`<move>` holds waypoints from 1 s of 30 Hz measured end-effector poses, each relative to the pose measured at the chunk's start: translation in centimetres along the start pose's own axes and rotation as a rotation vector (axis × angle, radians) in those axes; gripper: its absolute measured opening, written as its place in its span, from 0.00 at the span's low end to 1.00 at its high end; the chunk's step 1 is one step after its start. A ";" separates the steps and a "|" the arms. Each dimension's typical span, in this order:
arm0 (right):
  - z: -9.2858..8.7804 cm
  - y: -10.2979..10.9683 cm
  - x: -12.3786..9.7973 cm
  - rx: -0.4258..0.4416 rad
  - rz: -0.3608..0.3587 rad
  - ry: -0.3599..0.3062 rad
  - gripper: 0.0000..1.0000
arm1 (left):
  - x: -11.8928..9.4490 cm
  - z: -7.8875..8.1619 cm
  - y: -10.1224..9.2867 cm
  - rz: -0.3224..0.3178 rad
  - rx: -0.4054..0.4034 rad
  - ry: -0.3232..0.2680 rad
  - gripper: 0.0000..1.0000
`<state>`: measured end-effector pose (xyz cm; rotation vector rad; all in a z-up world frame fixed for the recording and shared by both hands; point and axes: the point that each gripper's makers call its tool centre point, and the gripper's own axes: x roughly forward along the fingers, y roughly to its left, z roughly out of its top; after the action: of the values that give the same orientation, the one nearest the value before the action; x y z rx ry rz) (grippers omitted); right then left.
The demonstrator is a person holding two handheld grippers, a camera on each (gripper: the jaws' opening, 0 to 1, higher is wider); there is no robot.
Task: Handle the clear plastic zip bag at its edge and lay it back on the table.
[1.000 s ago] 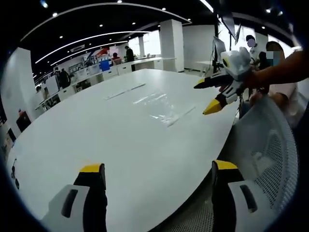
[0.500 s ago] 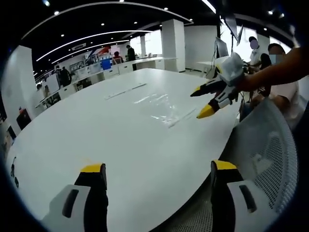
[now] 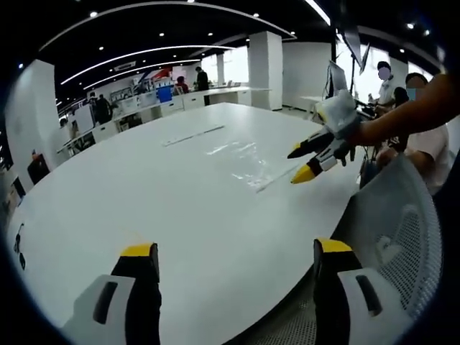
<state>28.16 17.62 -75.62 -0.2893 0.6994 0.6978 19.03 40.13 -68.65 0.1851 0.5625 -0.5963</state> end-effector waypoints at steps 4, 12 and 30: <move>-0.2 -0.3 0.3 0.057 0.001 0.018 0.54 | -0.1 0.1 -0.1 0.004 -0.001 -0.002 0.87; -1.0 -0.1 0.9 0.136 0.011 0.037 0.52 | -0.6 0.0 0.1 0.011 -0.003 -0.003 0.87; -0.5 2.3 2.2 0.143 0.067 0.054 0.41 | -0.8 -0.1 0.5 0.012 -0.015 -0.001 0.85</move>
<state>27.52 20.16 -77.51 -0.1539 0.8091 0.7023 18.73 40.97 -68.33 0.1739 0.5644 -0.5798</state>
